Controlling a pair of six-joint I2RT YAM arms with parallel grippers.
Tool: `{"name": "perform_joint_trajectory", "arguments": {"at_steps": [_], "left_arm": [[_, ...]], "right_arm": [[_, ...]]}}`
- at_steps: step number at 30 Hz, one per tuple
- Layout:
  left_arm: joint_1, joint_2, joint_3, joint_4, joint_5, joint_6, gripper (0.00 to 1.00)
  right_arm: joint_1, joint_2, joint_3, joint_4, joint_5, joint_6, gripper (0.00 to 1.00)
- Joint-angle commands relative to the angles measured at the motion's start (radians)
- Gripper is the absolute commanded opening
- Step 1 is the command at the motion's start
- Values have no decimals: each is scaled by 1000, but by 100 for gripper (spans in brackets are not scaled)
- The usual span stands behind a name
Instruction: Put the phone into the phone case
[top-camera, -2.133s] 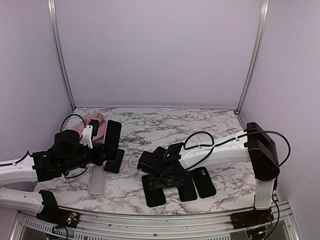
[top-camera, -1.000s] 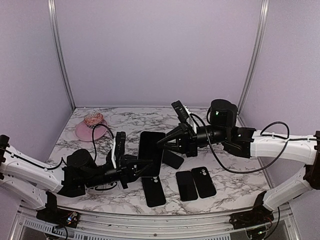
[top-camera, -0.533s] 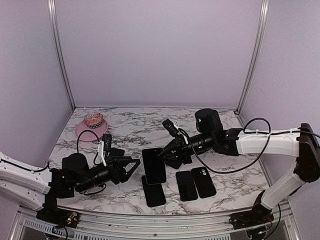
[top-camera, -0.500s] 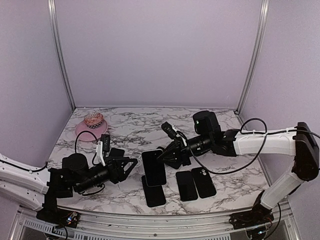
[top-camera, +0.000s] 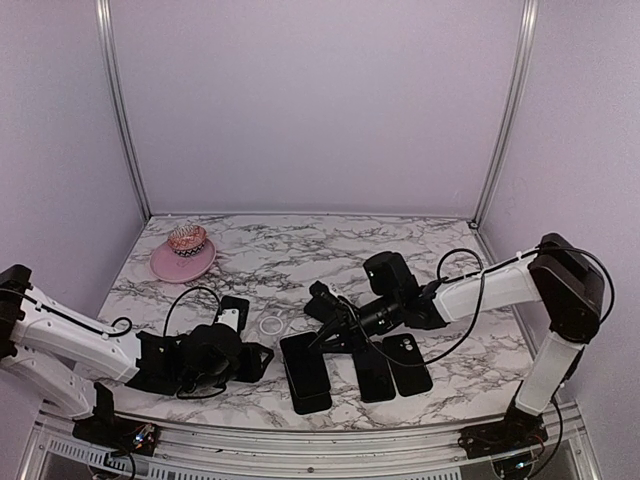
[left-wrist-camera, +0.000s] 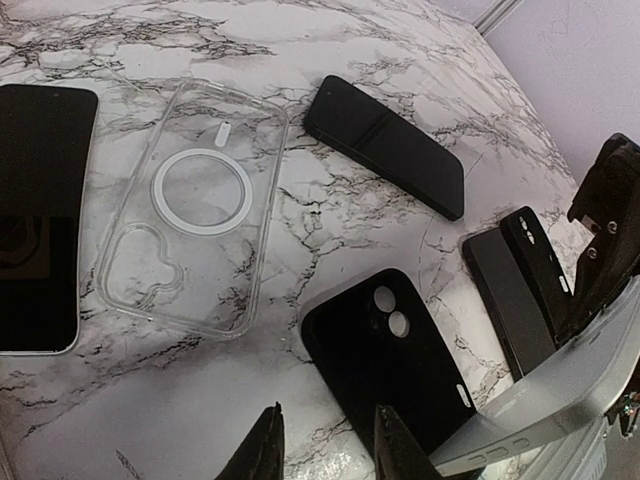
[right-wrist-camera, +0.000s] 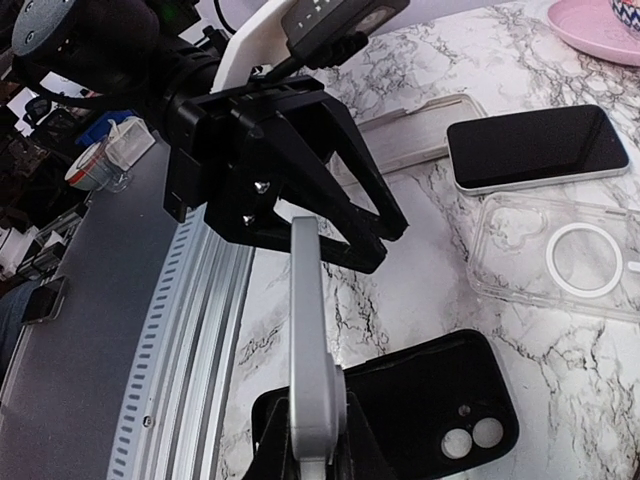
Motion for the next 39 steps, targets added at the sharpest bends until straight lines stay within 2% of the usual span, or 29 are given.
{"name": "perform_joint_trajectory", "arguments": {"at_steps": [1, 5, 10, 26, 28, 32, 39], "left_arm": [[15, 21, 14, -9, 23, -31, 31], [15, 75, 21, -2, 45, -54, 30], [15, 106, 40, 4, 50, -42, 28], [16, 132, 79, 7, 62, 40, 28], [16, 138, 79, 7, 57, 40, 28], [19, 156, 92, 7, 52, 56, 28], [23, 199, 134, -6, 54, 101, 29]], "right_arm": [[5, 25, -3, 117, -57, 5, 0], [14, 21, -47, 203, -67, 89, 0], [28, 35, -68, 215, -48, 126, 0], [22, 69, -71, 94, -84, 142, 1], [22, 76, -89, 118, -72, 155, 4], [17, 112, -59, 99, -13, 137, 20], [-5, 117, -55, 81, 148, 114, 27]]}}
